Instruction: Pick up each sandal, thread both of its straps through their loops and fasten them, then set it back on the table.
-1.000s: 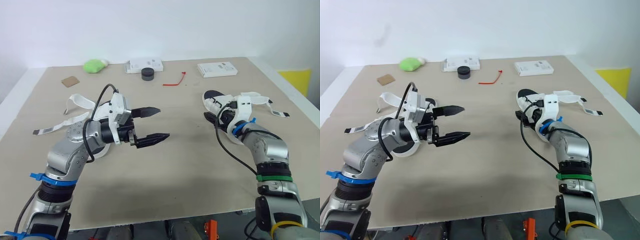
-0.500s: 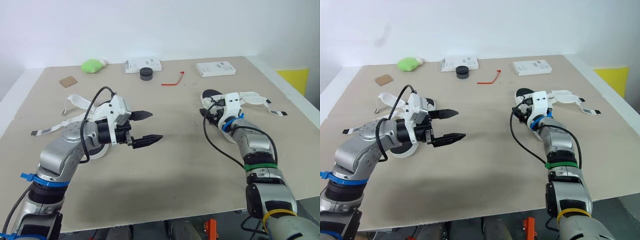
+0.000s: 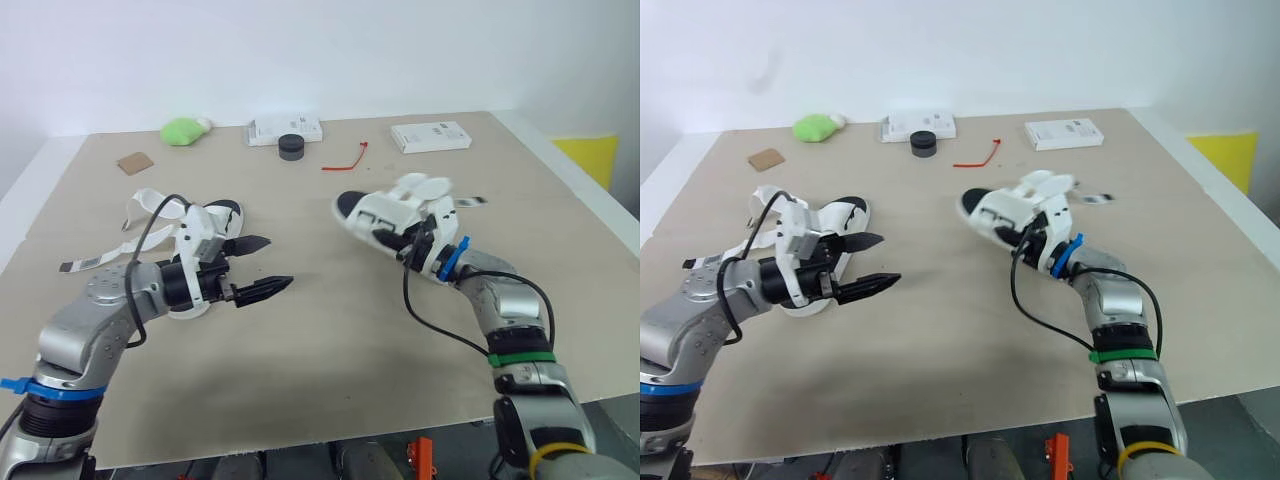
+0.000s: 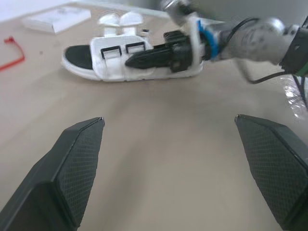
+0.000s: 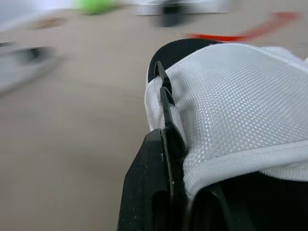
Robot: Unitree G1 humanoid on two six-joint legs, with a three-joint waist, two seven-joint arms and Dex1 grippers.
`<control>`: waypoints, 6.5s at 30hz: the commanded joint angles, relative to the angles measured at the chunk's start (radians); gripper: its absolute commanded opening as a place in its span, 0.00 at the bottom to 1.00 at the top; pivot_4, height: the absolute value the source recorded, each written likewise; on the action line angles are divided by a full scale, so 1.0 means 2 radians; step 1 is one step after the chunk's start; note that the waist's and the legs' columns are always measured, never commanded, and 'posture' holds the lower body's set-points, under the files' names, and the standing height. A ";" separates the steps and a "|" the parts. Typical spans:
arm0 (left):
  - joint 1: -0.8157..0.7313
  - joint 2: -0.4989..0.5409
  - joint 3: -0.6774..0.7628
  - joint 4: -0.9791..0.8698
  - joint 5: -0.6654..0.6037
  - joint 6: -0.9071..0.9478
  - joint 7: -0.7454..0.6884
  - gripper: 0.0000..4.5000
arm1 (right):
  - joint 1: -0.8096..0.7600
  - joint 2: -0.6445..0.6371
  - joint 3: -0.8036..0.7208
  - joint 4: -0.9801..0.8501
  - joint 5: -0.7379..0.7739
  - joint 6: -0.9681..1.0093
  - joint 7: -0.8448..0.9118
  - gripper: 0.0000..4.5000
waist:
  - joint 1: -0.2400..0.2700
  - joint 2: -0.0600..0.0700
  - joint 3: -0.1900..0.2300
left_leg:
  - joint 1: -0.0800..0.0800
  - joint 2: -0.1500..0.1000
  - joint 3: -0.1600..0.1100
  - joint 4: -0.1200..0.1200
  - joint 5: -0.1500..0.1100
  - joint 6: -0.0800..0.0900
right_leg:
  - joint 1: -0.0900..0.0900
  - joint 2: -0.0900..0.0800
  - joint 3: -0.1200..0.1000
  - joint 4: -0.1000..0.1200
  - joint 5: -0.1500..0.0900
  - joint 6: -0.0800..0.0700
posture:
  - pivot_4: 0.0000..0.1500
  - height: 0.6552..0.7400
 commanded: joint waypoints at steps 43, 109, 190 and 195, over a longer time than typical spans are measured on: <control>0.117 0.082 0.080 -0.064 -0.073 0.012 -0.034 1.00 | 0.098 -0.085 0.140 -0.226 0.017 0.078 0.150 0.26 | 0.004 -0.004 0.004 | 0.000 0.001 0.000 0.001 -0.001 -0.001 | 0.000 0.000 -0.001 0.000 -0.002 -0.003 | 1.00 1.00; -0.062 -0.006 -0.135 0.114 0.140 -0.093 -0.128 0.01 | 0.142 -0.195 0.002 -0.310 0.132 0.135 0.131 1.00 | 0.005 -0.005 0.004 | -0.001 0.001 0.000 0.003 -0.001 -0.001 | 0.001 0.000 -0.001 0.000 0.000 0.000 | 1.00 1.00; 0.040 -0.061 -0.177 0.229 0.221 -0.266 -0.120 0.01 | -0.274 -0.030 0.017 0.183 0.127 0.457 -0.053 1.00 | 0.004 0.002 -0.003 | 0.001 -0.001 0.001 0.004 0.000 0.000 | 0.003 -0.001 0.000 0.000 0.000 -0.001 | 1.00 1.00; 0.039 -0.055 -0.179 0.232 0.230 -0.281 -0.124 0.01 | -0.304 -0.002 0.028 0.258 0.088 0.414 -0.028 1.00 | 0.003 0.003 -0.003 | 0.000 -0.001 0.001 0.004 -0.001 0.001 | 0.002 -0.001 0.000 0.000 0.000 -0.001 | 1.00 1.00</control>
